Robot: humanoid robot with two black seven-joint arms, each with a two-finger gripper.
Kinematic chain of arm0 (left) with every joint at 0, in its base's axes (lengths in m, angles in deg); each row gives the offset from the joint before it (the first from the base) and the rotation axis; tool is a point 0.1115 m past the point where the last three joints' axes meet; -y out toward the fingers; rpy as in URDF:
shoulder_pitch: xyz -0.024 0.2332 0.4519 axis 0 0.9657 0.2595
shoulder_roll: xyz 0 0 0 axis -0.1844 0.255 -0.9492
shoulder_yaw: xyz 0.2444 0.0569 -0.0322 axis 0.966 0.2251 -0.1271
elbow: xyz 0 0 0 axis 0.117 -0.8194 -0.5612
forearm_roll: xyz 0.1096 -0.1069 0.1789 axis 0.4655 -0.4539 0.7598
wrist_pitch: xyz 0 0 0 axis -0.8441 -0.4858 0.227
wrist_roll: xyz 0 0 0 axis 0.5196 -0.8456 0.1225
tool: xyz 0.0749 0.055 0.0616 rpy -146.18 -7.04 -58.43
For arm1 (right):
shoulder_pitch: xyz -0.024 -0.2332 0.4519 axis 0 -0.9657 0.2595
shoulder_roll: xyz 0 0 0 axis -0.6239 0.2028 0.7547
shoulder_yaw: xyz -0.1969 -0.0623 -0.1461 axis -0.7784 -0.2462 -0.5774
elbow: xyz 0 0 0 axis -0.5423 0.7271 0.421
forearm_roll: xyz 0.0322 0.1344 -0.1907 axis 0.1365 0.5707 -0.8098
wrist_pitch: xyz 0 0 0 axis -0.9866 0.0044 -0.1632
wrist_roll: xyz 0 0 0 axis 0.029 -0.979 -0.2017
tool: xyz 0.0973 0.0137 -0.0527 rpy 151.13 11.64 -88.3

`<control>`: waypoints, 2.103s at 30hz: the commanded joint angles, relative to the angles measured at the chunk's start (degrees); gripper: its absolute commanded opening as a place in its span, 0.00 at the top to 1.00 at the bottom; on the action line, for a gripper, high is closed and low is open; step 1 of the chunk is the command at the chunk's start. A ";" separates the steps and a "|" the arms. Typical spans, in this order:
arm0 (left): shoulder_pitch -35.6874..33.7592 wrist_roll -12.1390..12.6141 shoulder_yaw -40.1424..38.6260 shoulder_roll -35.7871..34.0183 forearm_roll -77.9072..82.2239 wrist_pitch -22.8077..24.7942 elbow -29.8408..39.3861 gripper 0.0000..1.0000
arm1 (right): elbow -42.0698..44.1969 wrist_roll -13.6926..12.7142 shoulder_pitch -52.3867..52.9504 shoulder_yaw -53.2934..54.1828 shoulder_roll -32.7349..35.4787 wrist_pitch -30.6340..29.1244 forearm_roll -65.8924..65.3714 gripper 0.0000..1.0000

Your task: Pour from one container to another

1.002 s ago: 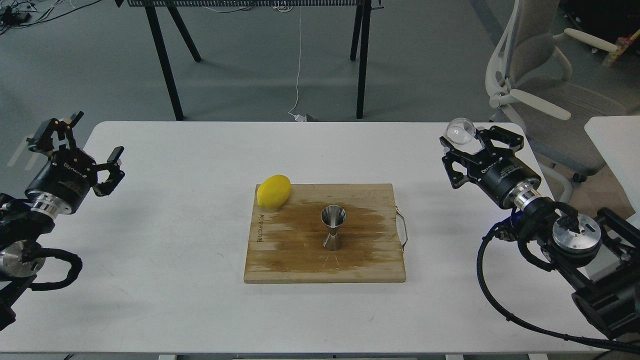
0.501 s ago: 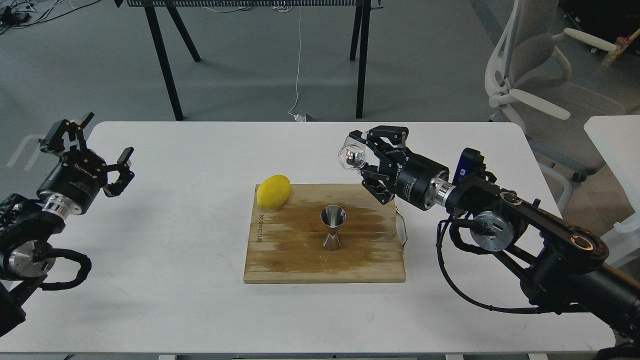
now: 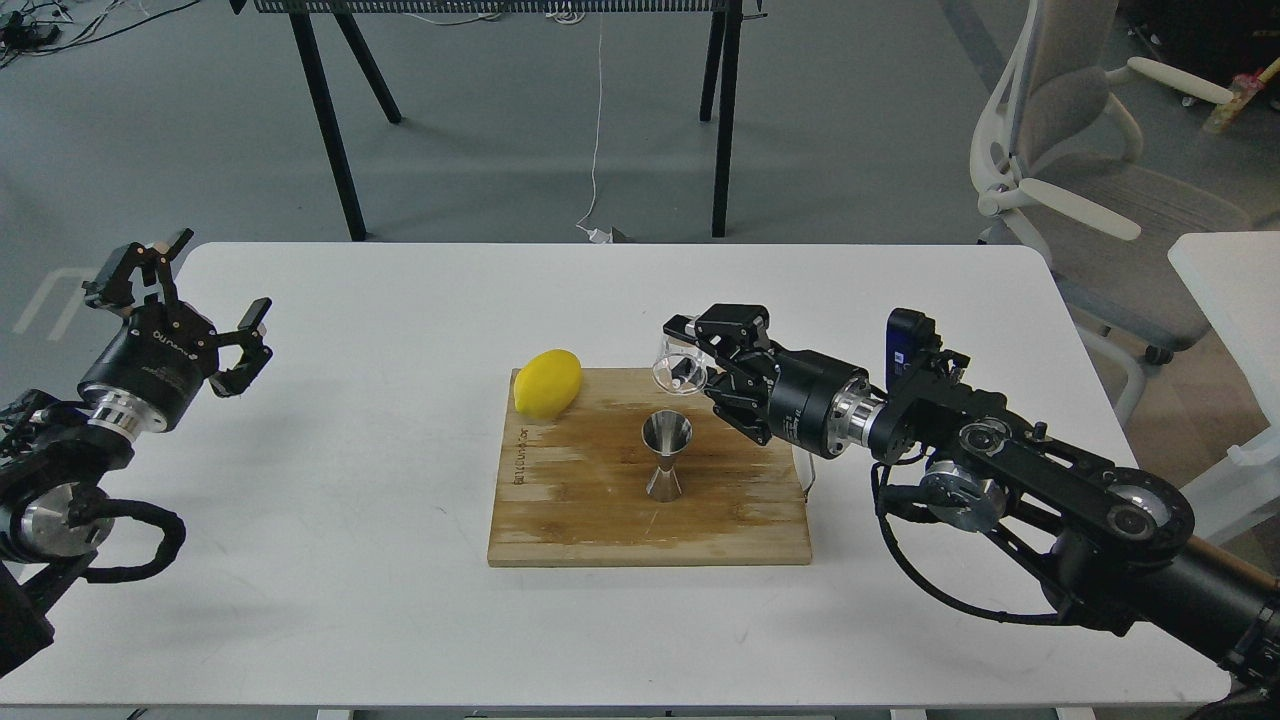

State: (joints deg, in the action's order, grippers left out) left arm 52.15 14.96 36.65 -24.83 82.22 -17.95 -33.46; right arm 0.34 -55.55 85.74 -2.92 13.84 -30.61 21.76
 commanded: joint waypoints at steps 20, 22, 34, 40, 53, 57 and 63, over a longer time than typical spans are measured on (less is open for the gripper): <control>0.16 0.00 0.00 0.12 -0.01 0.00 0.00 0.00 | 0.00 0.06 0.81 -4.26 -0.08 0.01 -7.83 0.71; 0.16 0.00 0.00 0.12 -0.01 0.00 0.00 0.00 | 0.00 0.06 1.16 -4.87 -0.08 0.01 -7.83 0.70; 0.16 0.00 0.00 0.12 -0.01 0.00 0.00 0.00 | 0.00 0.06 1.34 -5.23 -0.08 0.01 -10.21 0.70; 0.24 0.00 0.00 0.12 -0.01 0.00 0.00 0.00 | 0.00 0.06 1.69 -5.31 -0.08 0.01 -10.38 0.70; 0.24 0.00 0.00 0.12 -0.01 0.00 0.00 0.00 | -0.09 0.15 5.46 -9.00 0.28 0.01 -12.49 0.70; 0.24 0.00 0.00 0.12 -0.01 0.00 -0.09 0.00 | -0.09 0.15 5.82 -9.27 0.28 0.01 -13.63 0.70; 0.24 0.00 0.00 0.12 -0.01 0.00 -0.09 0.00 | -0.09 0.23 5.99 -9.36 0.10 0.01 -16.36 0.70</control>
State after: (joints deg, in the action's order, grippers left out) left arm 52.38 14.96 36.65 -24.71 82.21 -17.95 -33.52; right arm 0.25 -55.33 91.62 -12.27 13.96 -30.60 5.86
